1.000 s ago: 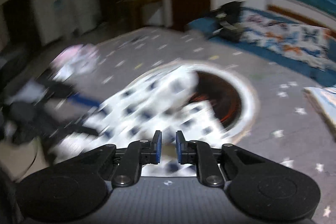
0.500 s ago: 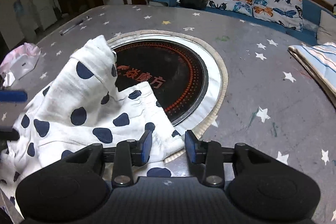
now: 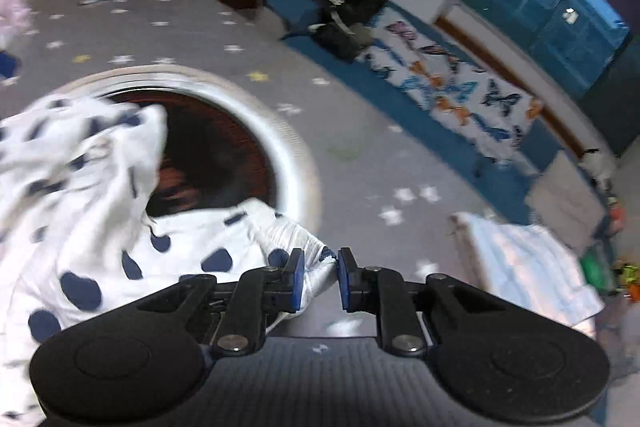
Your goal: Fold clothes
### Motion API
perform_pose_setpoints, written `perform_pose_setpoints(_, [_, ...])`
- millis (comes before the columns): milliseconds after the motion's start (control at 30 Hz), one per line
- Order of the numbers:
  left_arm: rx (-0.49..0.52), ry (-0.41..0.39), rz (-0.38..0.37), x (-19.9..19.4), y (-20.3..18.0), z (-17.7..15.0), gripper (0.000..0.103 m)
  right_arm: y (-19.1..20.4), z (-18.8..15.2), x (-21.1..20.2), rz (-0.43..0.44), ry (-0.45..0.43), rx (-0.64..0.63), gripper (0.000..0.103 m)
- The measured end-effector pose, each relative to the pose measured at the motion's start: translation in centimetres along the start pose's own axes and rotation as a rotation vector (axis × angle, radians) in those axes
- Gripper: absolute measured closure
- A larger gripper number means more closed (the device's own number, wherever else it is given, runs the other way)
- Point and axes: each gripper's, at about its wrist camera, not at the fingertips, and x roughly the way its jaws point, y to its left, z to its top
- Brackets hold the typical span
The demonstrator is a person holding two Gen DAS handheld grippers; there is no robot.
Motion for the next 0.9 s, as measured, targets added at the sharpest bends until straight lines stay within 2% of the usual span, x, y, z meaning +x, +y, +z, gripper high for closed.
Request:
perform_pose_setpoints(200, [-0.007,0.022,0.005,1.0,0.5,0.0,0.03,-3.6,1.1,2.6,-0.182,-0.018,-0.008,0.087])
perform_pose_setpoints(367, [-0.011,0.037,0.007,1.6,0.9,0.0,0.029,-6.2,0.4,6.2,-0.239,0.007,0.077,0.081])
perform_pose_setpoints(500, [-0.014,0.046,0.009,2.0,1.3,-0.1,0.029,-7.5,-0.6,7.4,-0.127,0.048,0.242,0.081])
perform_pose_setpoints(567, [-0.017,0.051,0.013,2.1,1.5,0.0,0.028,-7.9,-0.9,7.5,0.002,0.048,0.329,0.081])
perform_pose_setpoints(667, [-0.029,0.056,0.014,2.5,1.9,0.2,0.028,-8.1,-1.1,8.9,0.116,0.077,0.41,0.078])
perform_pose_setpoints(733, [-0.04,0.054,0.007,2.5,2.1,0.3,0.028,-8.2,-1.2,10.7,0.156,0.105,0.453,0.076])
perform_pose_setpoints(900, [-0.064,0.054,0.004,2.4,3.1,0.8,0.028,-8.0,-0.1,13.4,0.143,0.11,0.471,0.068])
